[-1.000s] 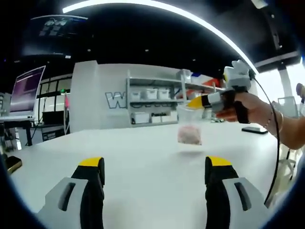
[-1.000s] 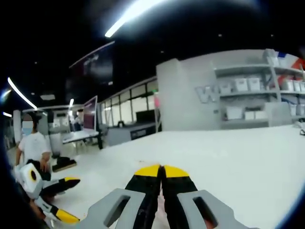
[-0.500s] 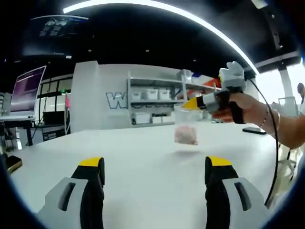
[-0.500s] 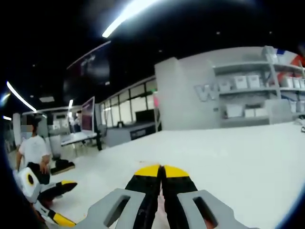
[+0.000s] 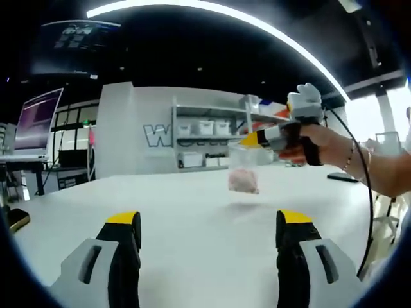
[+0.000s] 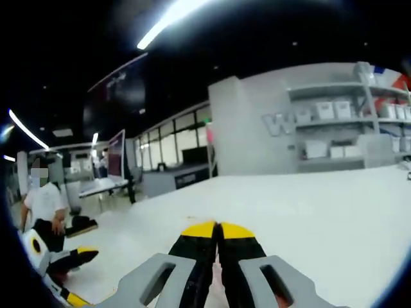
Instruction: Open the resealable bag by pulling the two sides of the seal apart until the entire bag opening is separated and visibly accessible.
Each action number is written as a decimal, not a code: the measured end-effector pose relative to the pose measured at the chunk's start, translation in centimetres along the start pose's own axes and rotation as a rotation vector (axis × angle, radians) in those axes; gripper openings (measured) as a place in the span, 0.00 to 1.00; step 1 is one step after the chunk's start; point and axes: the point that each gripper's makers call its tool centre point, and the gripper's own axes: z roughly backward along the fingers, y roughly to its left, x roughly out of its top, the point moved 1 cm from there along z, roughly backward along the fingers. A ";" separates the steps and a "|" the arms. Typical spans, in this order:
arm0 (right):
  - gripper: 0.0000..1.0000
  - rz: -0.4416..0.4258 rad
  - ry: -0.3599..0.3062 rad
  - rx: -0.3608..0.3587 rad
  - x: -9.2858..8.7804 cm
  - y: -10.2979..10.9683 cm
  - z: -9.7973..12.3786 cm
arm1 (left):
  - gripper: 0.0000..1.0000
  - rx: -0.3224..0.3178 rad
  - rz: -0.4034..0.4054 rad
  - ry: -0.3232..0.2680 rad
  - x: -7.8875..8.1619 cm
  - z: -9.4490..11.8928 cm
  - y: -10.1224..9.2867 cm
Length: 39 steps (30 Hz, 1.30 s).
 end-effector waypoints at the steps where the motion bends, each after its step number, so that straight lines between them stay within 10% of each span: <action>1: 0.00 0.000 0.001 0.000 0.0 0.0 -0.1 | 0.87 0.000 0.000 0.000 0.0 0.0 0.0; 39: 0.00 -0.004 0.021 -0.018 0.2 -1.8 -5.6 | 0.87 0.011 0.003 -0.011 0.1 0.0 0.3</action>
